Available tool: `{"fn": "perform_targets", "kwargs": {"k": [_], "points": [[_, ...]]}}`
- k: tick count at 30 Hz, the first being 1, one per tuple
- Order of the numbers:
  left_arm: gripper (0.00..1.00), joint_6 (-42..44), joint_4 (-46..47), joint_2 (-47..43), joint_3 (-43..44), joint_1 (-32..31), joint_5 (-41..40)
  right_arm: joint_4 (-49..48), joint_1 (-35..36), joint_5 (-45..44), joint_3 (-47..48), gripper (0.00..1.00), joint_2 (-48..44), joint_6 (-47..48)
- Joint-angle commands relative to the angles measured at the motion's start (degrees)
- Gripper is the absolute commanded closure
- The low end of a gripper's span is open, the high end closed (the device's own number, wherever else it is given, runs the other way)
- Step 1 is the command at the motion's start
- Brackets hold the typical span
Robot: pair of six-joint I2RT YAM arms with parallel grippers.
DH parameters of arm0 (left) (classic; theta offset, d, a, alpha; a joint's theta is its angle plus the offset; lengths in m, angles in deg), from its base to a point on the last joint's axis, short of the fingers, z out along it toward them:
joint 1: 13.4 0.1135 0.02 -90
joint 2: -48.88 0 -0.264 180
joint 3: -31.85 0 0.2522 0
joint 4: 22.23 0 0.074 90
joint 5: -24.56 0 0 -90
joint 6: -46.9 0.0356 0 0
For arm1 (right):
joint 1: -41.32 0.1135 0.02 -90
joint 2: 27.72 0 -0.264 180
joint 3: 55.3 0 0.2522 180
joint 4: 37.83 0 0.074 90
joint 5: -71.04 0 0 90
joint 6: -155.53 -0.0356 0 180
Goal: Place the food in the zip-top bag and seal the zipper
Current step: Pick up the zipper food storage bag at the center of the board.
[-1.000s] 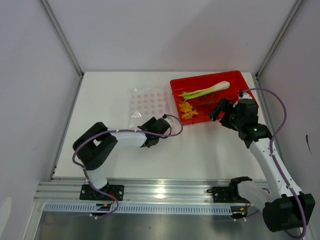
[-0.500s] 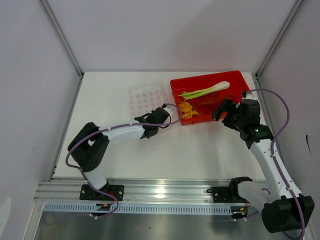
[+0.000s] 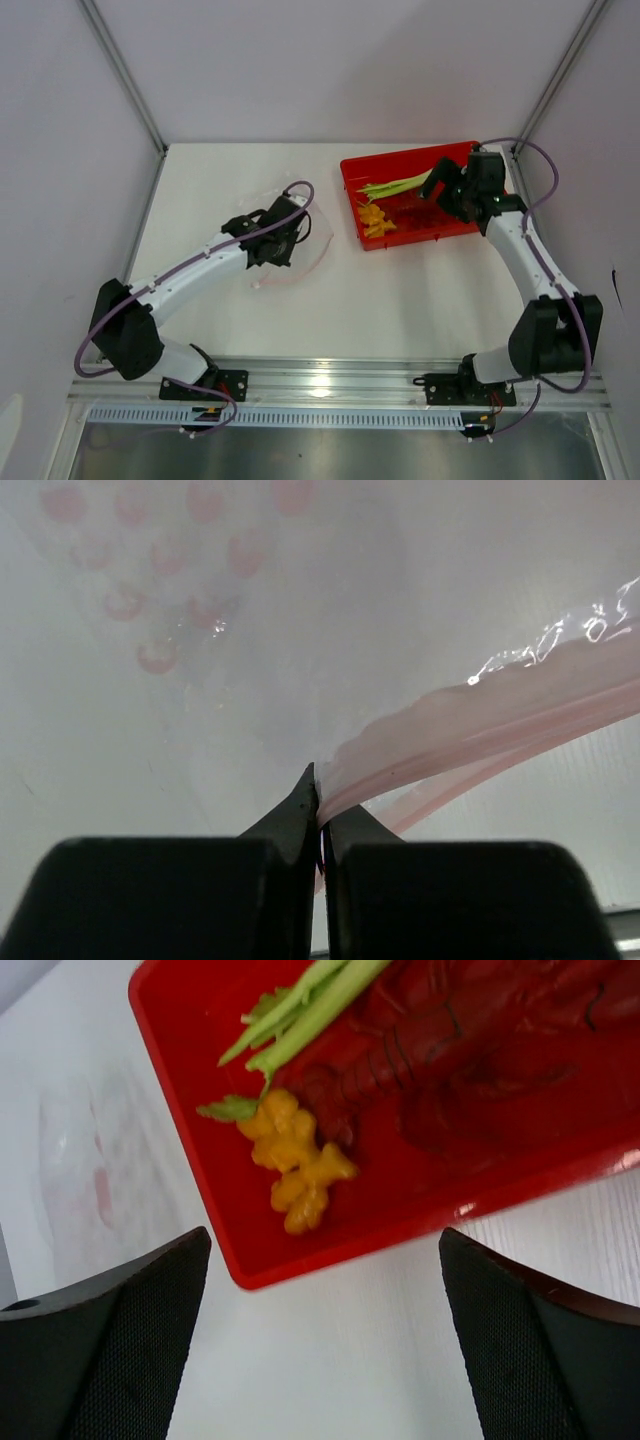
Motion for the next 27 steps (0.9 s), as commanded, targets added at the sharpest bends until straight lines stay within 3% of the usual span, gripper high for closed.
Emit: {"fn": "perform_targets", "kwargs": {"k": [1, 6, 13, 19, 27], "points": [[1.00, -4.95, -2.86, -3.77, -0.80, 2.58, 9.85, 0.03, -0.94, -1.73, 8.61, 0.03, 7.84, -3.46], [1.00, -5.05, -1.54, -3.87, 3.05, 3.11, 17.17, 7.67, -1.21, -6.47, 25.46, 0.06, 22.28, -5.48], [0.99, -6.10, 4.08, 0.52, 5.00, 3.03, 26.49, 15.67, -4.11, -12.01, 35.78, 0.09, 35.56, -9.87], [0.99, -6.63, 6.81, 2.20, 4.74, 3.11, 28.25, 19.11, -7.45, -17.20, 38.17, 0.09, 39.70, -10.32], [0.99, -6.98, 8.92, 2.99, 4.73, 3.29, 29.48, 13.69, -7.55, -9.12, 34.92, 0.15, 39.71, -6.20]]}}
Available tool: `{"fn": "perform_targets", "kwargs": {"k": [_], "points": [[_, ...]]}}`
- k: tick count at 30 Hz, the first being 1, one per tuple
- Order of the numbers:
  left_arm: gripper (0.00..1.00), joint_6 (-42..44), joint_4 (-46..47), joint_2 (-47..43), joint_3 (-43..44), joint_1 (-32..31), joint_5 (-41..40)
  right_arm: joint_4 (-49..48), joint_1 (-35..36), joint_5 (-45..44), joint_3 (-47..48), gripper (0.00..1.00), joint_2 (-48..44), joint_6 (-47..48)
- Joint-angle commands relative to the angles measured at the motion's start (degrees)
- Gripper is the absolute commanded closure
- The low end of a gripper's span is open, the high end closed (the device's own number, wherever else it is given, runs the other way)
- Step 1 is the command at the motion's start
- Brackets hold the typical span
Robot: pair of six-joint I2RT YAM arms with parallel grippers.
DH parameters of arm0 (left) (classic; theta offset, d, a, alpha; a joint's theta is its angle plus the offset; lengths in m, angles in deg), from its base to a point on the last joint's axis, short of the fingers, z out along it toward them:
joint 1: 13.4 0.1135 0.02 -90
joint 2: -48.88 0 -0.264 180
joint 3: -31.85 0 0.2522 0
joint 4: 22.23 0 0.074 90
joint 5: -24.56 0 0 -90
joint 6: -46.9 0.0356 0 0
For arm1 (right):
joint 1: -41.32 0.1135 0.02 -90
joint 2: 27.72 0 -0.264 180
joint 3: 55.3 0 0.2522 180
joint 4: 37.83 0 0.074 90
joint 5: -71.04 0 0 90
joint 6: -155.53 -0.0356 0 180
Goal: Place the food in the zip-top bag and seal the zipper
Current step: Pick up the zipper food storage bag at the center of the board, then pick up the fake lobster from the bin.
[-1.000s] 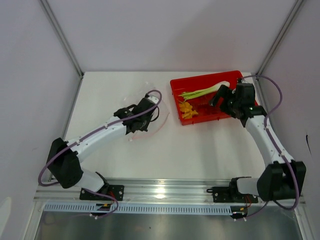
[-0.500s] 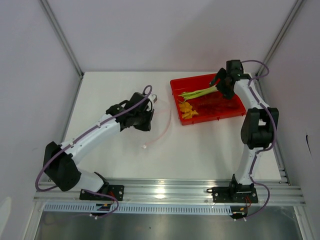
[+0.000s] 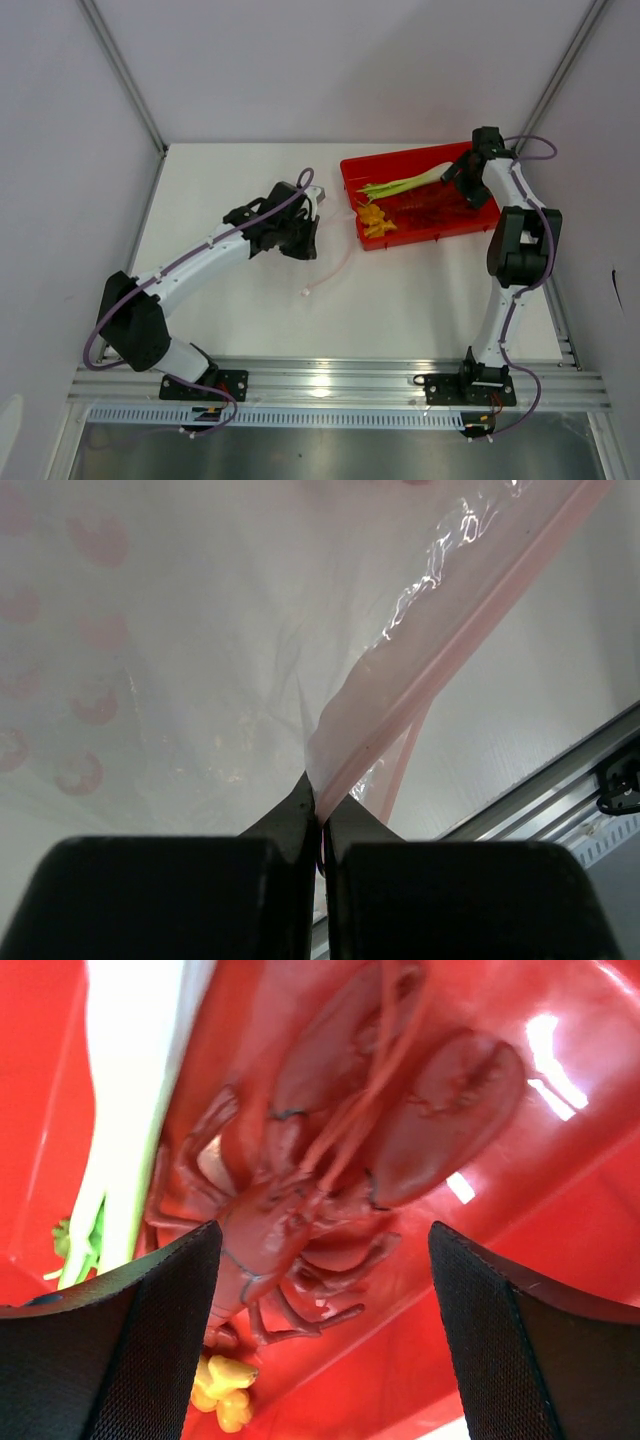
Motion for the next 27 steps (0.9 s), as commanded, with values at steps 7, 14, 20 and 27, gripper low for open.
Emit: {"fn": "perform_targets", "kwargs": {"k": [7, 14, 20, 27], "points": [[0.99, -1.58, 3.26, -0.64, 1.26, 0.54, 2.05, -5.63, 10.87, 1.09, -3.24, 0.14, -4.14, -2.19], [0.99, -2.37, 3.61, -1.78, 0.20, 0.63, 2.75, -6.42, 15.19, -2.87, -6.05, 0.16, -2.30, -10.29], [0.99, -2.46, 3.18, -2.31, 1.26, 0.71, 3.90, -8.71, 16.78, -9.02, -6.06, 0.20, 0.51, -17.05], [0.99, -2.46, 3.26, -2.66, 0.91, 0.71, 5.13, -4.85, 18.53, -14.38, -0.71, 0.26, 6.65, -20.92]]}}
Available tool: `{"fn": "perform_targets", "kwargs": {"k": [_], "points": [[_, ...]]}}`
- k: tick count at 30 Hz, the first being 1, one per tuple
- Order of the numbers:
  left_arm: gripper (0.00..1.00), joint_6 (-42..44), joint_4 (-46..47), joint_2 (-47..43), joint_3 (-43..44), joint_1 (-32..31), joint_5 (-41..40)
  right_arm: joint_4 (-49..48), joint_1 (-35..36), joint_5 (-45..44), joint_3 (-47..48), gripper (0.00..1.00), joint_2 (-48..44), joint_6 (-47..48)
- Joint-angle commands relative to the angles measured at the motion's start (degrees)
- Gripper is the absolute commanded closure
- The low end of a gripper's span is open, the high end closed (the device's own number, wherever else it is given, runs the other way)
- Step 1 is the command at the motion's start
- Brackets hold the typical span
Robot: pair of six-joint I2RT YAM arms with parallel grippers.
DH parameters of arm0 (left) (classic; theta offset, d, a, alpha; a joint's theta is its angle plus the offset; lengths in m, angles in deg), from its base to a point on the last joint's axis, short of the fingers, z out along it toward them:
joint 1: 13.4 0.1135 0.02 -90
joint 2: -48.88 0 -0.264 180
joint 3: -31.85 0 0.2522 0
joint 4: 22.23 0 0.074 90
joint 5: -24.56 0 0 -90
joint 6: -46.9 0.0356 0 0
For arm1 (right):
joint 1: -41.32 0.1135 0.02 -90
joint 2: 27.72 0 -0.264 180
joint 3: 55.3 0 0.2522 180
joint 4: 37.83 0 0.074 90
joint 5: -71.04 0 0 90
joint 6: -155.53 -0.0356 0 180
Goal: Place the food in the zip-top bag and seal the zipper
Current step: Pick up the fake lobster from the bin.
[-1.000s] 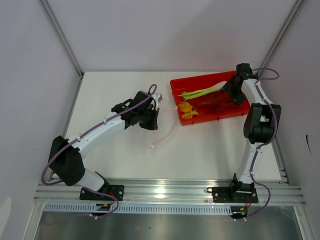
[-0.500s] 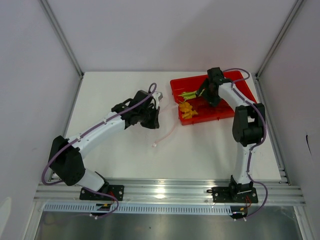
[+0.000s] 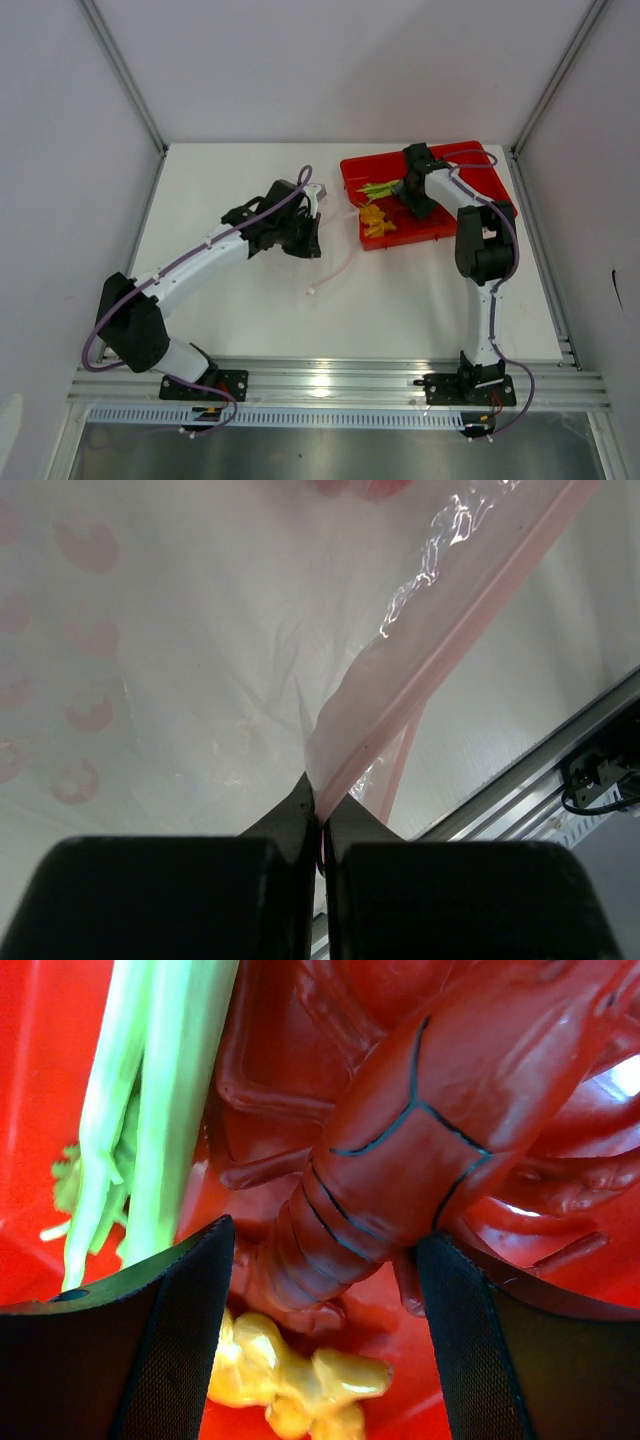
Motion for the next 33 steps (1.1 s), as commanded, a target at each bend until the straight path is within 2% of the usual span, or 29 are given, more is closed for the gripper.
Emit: {"fn": "perform_targets", "kwargs": {"k": [1, 4, 5, 7, 10, 12, 13, 17, 22, 24, 28, 32, 33], "points": [[0.99, -1.15, 1.27, -2.22, 1.04, 0.45, 1.96, 3.11, 1.73, -5.84, 5.62, 0.26, 3.89, -4.14], [0.99, -1.15, 1.36, -2.40, 1.13, 0.45, 2.39, 6.90, 2.43, -7.95, 8.44, 0.26, 6.00, -6.69], [0.99, -1.24, 1.54, -2.40, 1.13, 0.45, 2.57, 6.90, 2.43, -8.04, 8.61, 0.30, 6.35, -6.87], [0.99, -1.41, 1.54, -2.66, 1.04, 0.45, 3.10, 6.64, 2.17, -7.60, 8.53, 0.40, 7.23, -7.13], [0.99, -1.50, 1.28, -3.28, 0.86, 0.45, 3.54, 4.37, 2.17, -6.81, 6.25, 0.75, 5.67, -5.91], [1.00, -1.59, 1.45, -3.72, 0.51, 0.45, 3.45, 1.99, 2.43, -6.55, 3.97, 0.79, 3.56, -4.68], [1.00, -1.50, 1.45, -3.98, 0.51, 0.45, 3.45, -0.37, 2.52, -6.11, 1.87, 0.85, 2.33, -3.10], [0.99, -1.50, 1.45, -3.89, 0.86, 0.54, 3.54, -2.24, 2.26, -2.43, -0.17, 0.99, -3.73, 0.77], [0.99, -2.20, 1.89, -3.28, 1.48, 0.45, 4.86, -4.87, 1.55, 2.05, -3.06, 1.00, -8.84, 4.72], [0.99, -2.38, 1.80, -3.45, 1.56, 0.45, 5.12, -5.23, 0.94, 5.39, -2.38, 0.97, -8.24, 11.48], [0.99, -2.38, 1.98, -4.33, 1.13, 0.45, 5.03, -6.63, -0.29, 10.22, -4.74, 0.75, -8.23, 19.49], [1.00, -2.29, 2.15, -4.51, 0.95, 0.45, 5.47, -9.79, -0.91, 16.92, -7.72, 0.65, -7.27, 18.63], [0.99, -2.29, 2.15, -4.33, 1.04, 0.45, 5.56, -13.37, -0.12, 18.75, -8.78, 0.60, -7.44, 17.05]]}}
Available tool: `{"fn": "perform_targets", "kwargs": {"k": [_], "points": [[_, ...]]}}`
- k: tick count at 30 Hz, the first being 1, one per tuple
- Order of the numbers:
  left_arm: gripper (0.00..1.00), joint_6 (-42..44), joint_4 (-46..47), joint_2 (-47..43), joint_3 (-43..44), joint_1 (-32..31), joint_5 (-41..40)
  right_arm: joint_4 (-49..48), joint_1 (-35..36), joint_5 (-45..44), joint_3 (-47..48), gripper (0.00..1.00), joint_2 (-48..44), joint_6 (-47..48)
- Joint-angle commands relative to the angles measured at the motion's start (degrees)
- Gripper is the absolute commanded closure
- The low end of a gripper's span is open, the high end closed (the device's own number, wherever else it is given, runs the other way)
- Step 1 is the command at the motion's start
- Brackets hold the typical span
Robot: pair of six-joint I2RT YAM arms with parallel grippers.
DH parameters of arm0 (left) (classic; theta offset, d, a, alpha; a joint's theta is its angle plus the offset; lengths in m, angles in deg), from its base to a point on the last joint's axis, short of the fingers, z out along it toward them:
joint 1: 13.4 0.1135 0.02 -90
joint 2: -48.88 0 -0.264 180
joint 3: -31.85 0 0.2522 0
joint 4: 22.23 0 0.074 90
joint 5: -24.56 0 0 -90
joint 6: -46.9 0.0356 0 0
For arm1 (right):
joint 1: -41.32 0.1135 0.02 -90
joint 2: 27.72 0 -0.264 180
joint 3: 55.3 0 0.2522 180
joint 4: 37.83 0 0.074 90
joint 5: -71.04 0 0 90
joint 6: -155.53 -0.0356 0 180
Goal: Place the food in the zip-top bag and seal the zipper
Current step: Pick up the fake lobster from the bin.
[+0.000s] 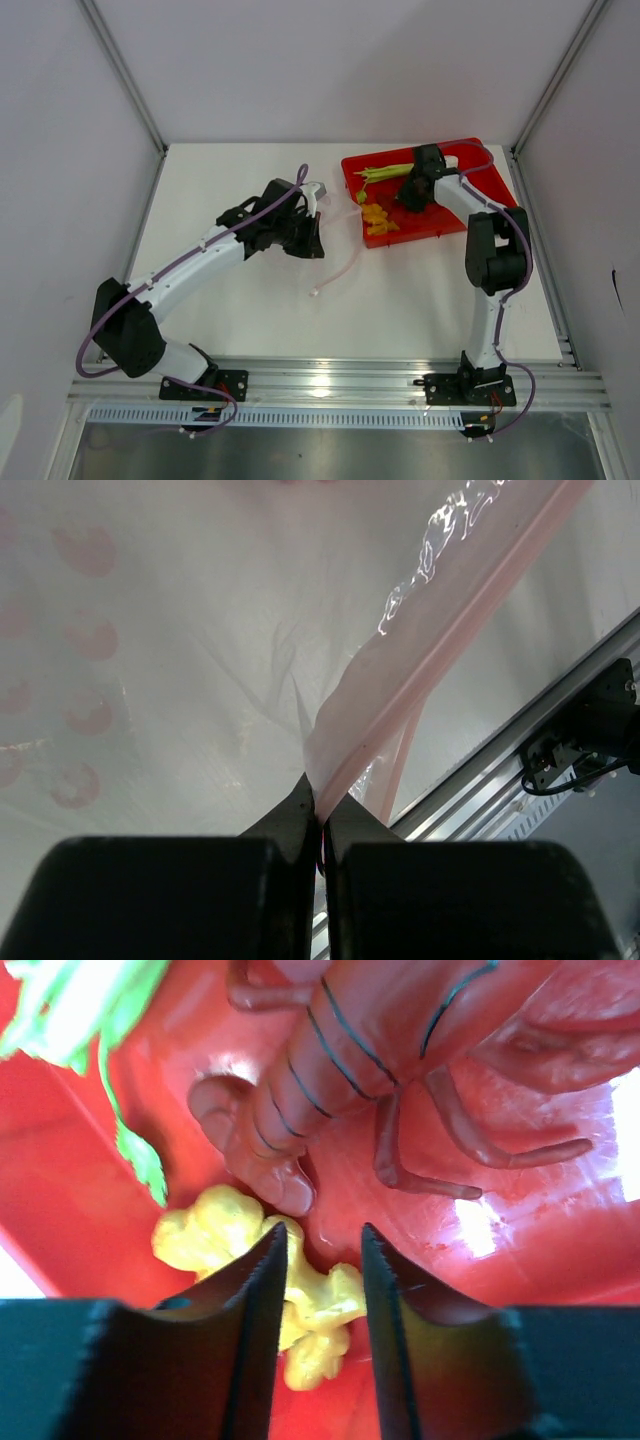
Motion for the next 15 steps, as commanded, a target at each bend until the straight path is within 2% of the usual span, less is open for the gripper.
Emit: {"fn": "perform_targets", "kwargs": {"k": [1, 4, 12, 15], "points": [[0.99, -0.83, 1.94, -2.50, 0.95, 0.43, 1.65, -7.60, 0.97, 6.88, -3.17, 0.57, -1.47, 0.04], [0.99, -0.83, 1.94, -2.76, 0.95, 0.43, 1.91, -12.97, 2.82, 3.91, -5.02, 0.47, -1.30, -5.06], [0.99, -0.13, 1.41, -3.55, 0.34, 0.43, 1.91, -30.18, 4.23, -3.74, -13.27, 0.42, -1.30, -16.14], [1.00, 0.14, 1.50, -3.55, 0.51, 0.43, 2.26, -28.90, 5.11, -8.57, -12.76, 0.41, -0.77, -17.37]]}}
